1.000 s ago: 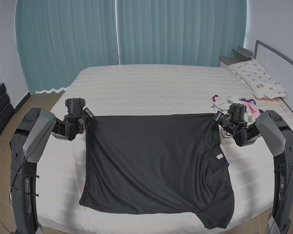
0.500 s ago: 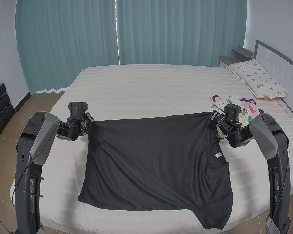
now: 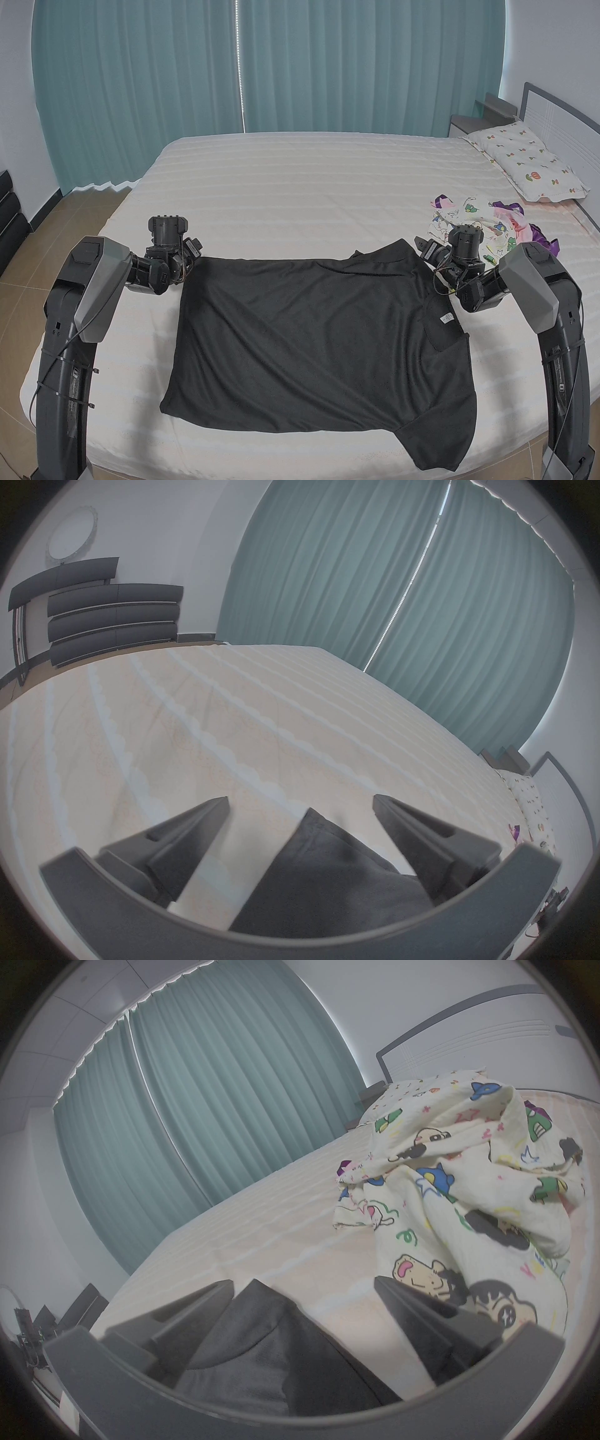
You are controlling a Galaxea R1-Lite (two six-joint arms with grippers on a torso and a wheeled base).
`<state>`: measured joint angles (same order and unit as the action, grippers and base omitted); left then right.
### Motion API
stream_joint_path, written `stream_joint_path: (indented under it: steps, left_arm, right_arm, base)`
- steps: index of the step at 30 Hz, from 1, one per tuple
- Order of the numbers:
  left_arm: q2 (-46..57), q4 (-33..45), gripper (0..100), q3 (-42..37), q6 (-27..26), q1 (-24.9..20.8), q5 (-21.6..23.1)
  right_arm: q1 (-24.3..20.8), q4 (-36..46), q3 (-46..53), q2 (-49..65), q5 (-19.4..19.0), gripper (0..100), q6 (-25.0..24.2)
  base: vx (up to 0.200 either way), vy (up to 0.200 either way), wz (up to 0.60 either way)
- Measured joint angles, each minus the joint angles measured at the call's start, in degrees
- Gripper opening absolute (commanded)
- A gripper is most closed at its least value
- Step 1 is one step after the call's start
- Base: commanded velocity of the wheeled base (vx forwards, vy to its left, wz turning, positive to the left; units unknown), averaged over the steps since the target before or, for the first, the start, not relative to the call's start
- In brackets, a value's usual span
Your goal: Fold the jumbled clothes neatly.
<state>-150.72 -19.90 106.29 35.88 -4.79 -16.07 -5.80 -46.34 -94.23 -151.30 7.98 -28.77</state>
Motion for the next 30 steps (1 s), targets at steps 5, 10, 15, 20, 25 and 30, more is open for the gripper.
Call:
stream_joint_path:
  steps: [5,10,15,20,25,30]
  left_arm:
    - [0.30,0.09,100,-0.32,-0.09,0.13,0.01]
    - [3.25,0.72,100,-3.21,0.15,0.74,0.41]
    - [9.19,0.94,100,-11.75,1.18,1.11,2.74]
    - [17.07,1.01,100,-24.81,2.41,1.32,6.90]
    - [24.82,0.16,100,-38.84,3.12,1.38,10.52]
    - [31.13,-4.16,100,-53.39,3.69,1.41,13.69]
  right_arm:
    - [0.93,0.06,2.43,1.30,-0.05,100,0.01]
    - [1.58,0.05,9.67,5.95,-1.10,100,-0.18]
    - [1.89,-0.22,19.02,12.21,-1.58,100,-1.37]
    - [1.90,-0.40,29.71,19.04,-2.16,100,-4.07]
    - [1.84,-1.06,41.48,25.58,-3.30,100,-7.14]
    - [1.62,-3.36,53.49,31.29,-4.88,100,-10.01]
  base:
    - [0.000,0.000,0.00]
    - [0.000,0.000,0.00]
    - [0.000,0.000,0.00]
    - [-0.200,0.000,0.00]
    - [-0.200,0.000,0.00]
    - [-0.040,0.000,0.00]
